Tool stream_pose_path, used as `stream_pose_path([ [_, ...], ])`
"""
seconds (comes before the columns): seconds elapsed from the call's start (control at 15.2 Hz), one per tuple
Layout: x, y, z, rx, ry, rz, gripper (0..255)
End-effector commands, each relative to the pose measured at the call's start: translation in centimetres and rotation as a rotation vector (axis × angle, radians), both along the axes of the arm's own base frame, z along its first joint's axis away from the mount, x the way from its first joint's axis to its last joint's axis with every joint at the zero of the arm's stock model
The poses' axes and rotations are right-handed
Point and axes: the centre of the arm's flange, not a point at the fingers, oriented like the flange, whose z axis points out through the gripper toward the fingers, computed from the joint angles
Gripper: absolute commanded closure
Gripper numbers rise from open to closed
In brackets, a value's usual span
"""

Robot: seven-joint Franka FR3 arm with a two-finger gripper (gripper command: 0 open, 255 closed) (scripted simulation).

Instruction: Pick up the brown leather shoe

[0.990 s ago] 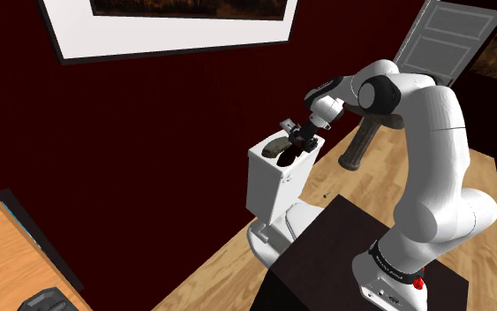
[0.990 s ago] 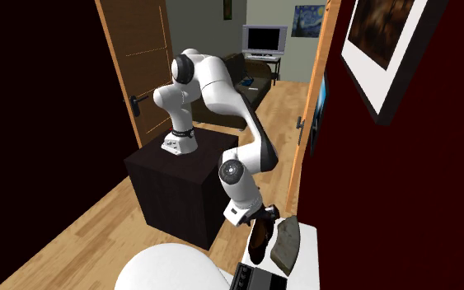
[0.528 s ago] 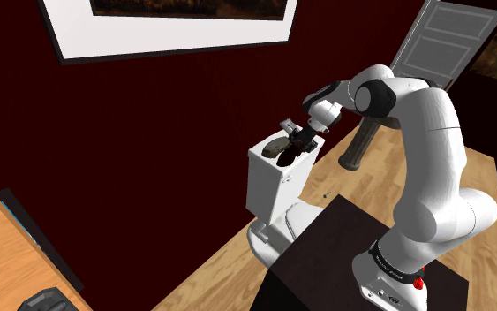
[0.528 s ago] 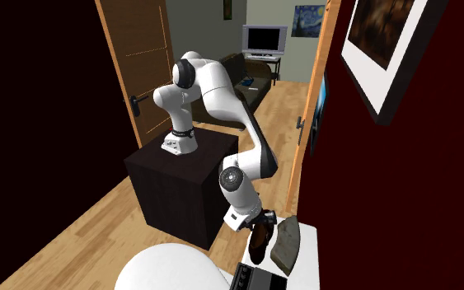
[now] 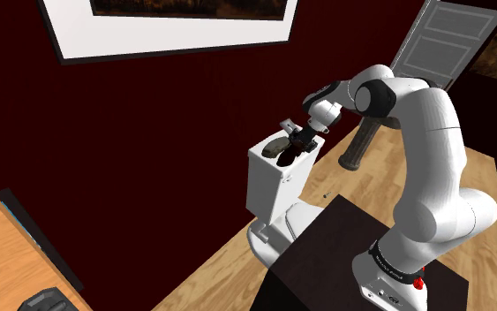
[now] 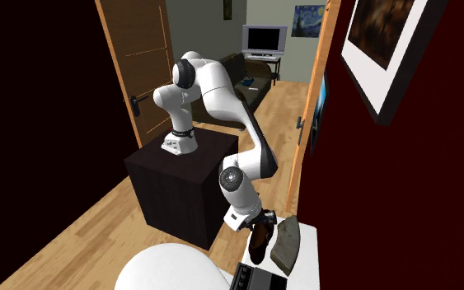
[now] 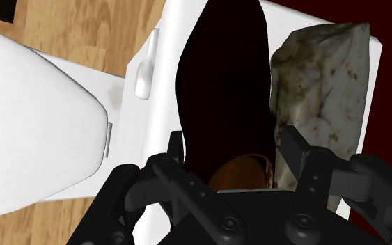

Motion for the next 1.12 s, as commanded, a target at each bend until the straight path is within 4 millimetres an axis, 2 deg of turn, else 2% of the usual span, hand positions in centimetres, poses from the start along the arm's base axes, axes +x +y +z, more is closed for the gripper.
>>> stream_pose_path([
  [0.0, -0.1, 0.0, 0.4, 0.000, 0.001, 0.000, 255],
  [0.92, -0.1, 0.0, 7.8, 0.000, 0.001, 0.000, 255],
  [1.06, -0.1, 0.0, 7.9, 0.000, 0.001, 0.000, 255],
])
